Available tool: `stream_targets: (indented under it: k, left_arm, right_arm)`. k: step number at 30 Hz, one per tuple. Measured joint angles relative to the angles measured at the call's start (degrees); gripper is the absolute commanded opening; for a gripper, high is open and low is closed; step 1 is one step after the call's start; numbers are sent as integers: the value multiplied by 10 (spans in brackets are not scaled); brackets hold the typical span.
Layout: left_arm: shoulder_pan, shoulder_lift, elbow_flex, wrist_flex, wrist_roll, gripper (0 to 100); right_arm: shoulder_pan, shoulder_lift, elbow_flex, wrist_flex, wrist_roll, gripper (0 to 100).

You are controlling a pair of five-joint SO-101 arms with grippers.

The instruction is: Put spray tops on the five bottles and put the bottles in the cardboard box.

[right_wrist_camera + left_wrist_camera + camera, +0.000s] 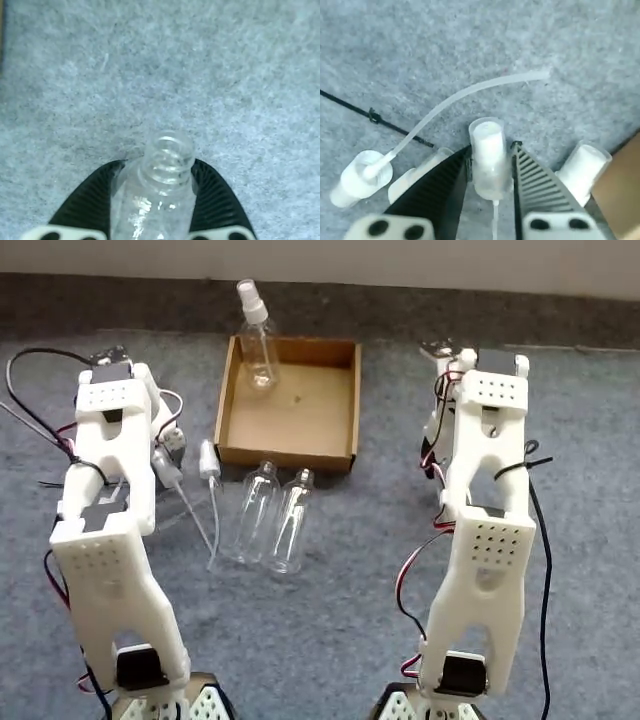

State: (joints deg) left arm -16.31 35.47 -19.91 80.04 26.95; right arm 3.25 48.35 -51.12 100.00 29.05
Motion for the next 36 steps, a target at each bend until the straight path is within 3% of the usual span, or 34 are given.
stream_targets:
  k: [7,17,21,30,36]
  left_arm:
    - [0,0,-42,-12,0,58]
    - [-8,0,-303,-11,0,56]
    - [-12,0,-418,33,-24,56]
    - [-12,-12,-720,196,-76,56]
    - [-12,-145,-628,213,-91,59]
  right_arm:
    - [0,0,0,0,0,3]
    - [0,-11,-36,0,0,3]
    - [-4,-50,-89,1,-5,3]
    - [-81,-147,-200,1,-154,3]
    - [-133,-172,-258,1,-199,3]
